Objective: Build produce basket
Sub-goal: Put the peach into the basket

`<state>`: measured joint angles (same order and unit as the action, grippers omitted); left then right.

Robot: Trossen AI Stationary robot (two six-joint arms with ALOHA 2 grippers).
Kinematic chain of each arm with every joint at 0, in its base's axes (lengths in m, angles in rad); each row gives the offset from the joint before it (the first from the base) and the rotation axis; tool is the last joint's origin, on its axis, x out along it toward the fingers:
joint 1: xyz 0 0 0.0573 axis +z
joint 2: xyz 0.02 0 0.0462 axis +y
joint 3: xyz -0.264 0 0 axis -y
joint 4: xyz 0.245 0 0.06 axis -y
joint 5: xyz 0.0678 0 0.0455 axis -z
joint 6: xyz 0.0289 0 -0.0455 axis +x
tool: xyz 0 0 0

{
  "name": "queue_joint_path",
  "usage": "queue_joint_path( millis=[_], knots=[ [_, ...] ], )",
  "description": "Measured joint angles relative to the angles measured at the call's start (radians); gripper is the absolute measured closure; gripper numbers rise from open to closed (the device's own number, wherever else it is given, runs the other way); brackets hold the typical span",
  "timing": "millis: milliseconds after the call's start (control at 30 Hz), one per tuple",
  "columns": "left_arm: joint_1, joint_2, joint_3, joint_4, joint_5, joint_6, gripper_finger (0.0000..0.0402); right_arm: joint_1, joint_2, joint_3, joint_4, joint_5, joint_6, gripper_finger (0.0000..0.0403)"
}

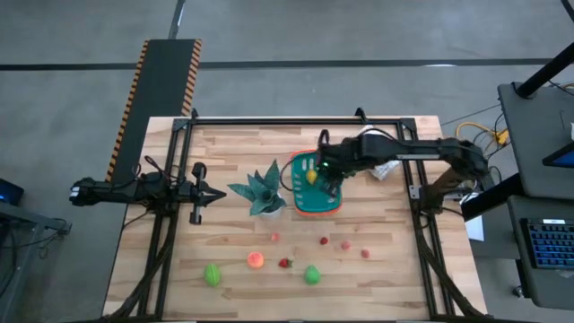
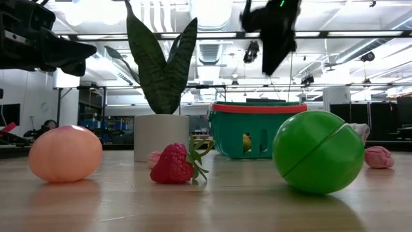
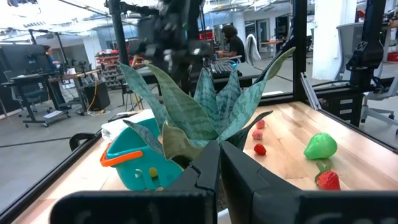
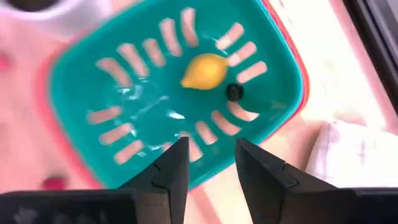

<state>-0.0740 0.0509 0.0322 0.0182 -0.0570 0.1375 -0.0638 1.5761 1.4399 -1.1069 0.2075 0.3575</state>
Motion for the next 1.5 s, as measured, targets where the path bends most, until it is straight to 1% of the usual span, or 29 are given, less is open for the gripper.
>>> queue_joint_path(
  millis=[200, 433, 600, 700, 800, 933, 1167, 1300, 1500],
  knots=[
    [0.000, 0.000, 0.000, 0.000, 0.000, 0.000, 0.0402, 0.144, -0.144, 0.000, -0.024, 0.002, 0.035, 0.0280],
    [0.000, 0.000, 0.000, 0.000, 0.000, 0.000, 0.0402, 0.354, -0.280, -0.002, -0.044, -0.002, 0.036, 0.0281],
    [0.000, 0.001, 0.000, 0.000, 0.000, 0.000, 0.0402, 0.514, -0.329, -0.002, -0.041, -0.005, 0.069, 0.0281],
    [0.000, 0.000, 0.000, 0.000, 0.000, 0.000, 0.0402, 0.600, -0.334, -0.002, -0.041, -0.006, 0.130, 0.0280],
    [0.000, 0.000, 0.000, 0.000, 0.000, 0.000, 0.0402, 0.680, -0.327, -0.004, -0.041, -0.005, 0.185, 0.0280],
    [0.000, 0.001, 0.000, 0.000, 0.000, 0.000, 0.0402, 0.759, -0.300, -0.011, -0.041, -0.005, 0.291, 0.0280],
    [0.000, 0.001, 0.000, 0.000, 0.000, 0.000, 0.0402, 0.812, -0.225, -0.060, -0.041, 0.002, 0.506, 0.0276],
    [0.000, 0.000, 0.000, 0.000, 0.000, 0.000, 0.0402, 0.822, -0.136, -0.073, -0.040, -0.012, 0.590, 0.0252],
    [0.000, 0.000, 0.000, 0.000, 0.000, 0.000, 0.0402, 0.844, 0.000, -0.074, -0.040, -0.033, 0.585, 0.0201]
  ],
)
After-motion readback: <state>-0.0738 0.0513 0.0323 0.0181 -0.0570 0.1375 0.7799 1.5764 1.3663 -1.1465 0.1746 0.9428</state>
